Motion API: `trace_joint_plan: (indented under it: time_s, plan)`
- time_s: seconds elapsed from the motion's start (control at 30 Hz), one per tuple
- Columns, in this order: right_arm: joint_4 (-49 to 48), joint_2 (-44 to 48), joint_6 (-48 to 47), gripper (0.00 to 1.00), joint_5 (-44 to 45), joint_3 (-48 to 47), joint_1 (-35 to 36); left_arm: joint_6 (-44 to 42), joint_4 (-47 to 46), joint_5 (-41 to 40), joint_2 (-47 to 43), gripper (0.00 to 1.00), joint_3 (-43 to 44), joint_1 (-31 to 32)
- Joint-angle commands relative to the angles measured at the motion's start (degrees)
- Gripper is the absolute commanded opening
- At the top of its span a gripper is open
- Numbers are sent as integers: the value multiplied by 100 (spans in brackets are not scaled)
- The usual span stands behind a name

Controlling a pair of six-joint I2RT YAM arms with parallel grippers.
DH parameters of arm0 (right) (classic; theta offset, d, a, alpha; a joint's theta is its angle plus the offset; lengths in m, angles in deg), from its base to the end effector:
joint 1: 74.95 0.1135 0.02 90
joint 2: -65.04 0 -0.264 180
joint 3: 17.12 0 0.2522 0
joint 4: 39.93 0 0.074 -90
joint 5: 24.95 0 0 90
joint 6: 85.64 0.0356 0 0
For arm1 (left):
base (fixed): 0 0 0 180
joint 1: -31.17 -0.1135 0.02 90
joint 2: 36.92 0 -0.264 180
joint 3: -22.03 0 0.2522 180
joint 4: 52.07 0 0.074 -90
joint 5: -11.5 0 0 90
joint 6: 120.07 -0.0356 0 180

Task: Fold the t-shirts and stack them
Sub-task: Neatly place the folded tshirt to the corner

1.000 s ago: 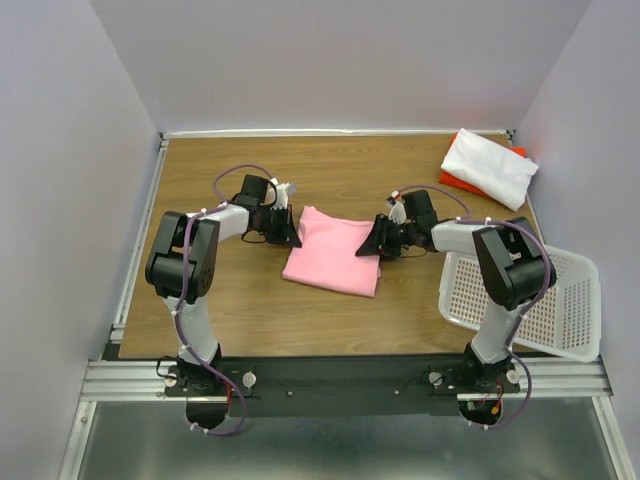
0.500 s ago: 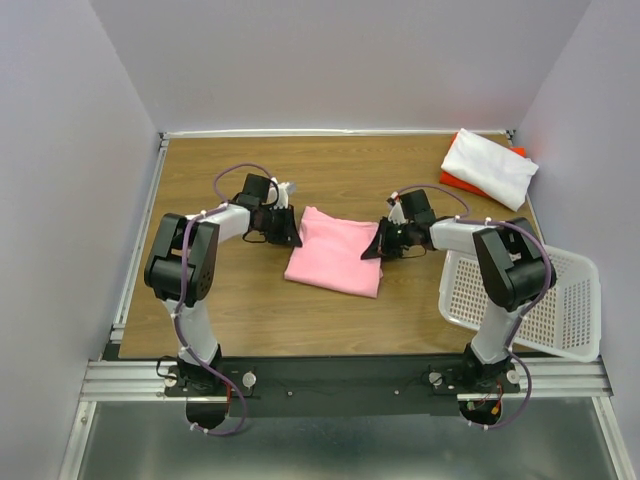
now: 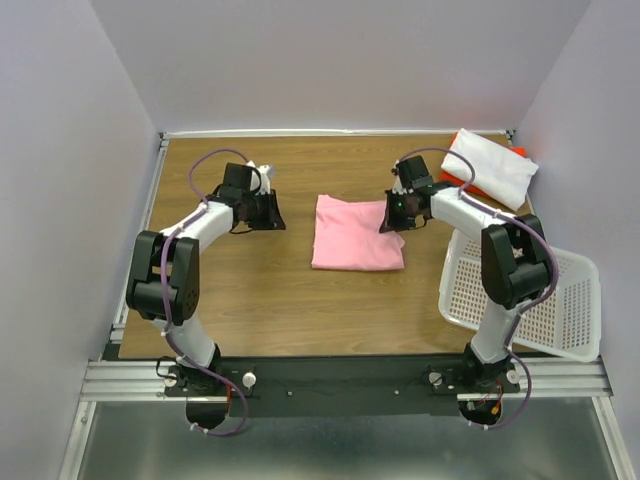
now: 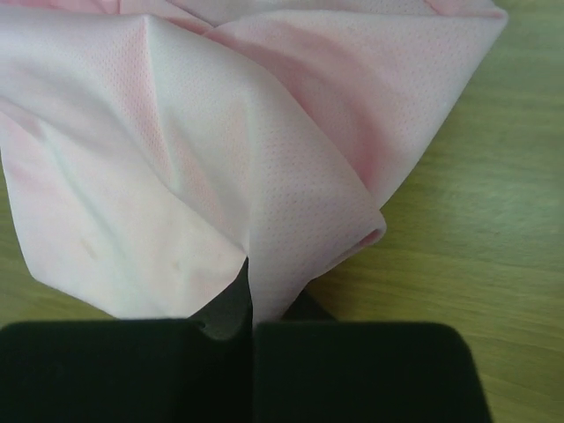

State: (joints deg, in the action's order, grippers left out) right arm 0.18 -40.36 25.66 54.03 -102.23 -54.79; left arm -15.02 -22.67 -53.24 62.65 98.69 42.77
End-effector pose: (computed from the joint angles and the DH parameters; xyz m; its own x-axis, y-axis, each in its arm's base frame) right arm 0.3548 0.1375 0.1858 -0.9155 0.0437 -0.3998 -0.1013 0.9370 0.3343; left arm 0.3507 -0.0875 0.1916 -0.8622 -0.0628 -0.5027 0.2211 0.8462 -0.4849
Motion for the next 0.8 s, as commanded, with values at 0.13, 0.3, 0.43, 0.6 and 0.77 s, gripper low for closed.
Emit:
trace_joint_plan:
  time_s: [0.13, 0.3, 0.43, 0.6, 0.77]
  plan:
    - [1038, -717, -688, 0, 1067, -1510, -21, 86, -78, -320, -973, 29, 223, -359]
    - [1399, -1218, -864, 0, 1533, -2303, -65, 314, -193, -144, -1422, 29, 381, -561]
    - [1653, -1456, -1005, 0, 1858, -2918, -153, 533, -324, 93, -1695, 29, 382, -676]
    - [2040, -2000, -1154, 0, 2376, -3955, -311, 587, -404, 322, -1827, 29, 180, -720]
    - [2419, -2696, -1471, 0, 2948, -5433, -583, 604, -509, 305, -1818, 29, 127, -852]
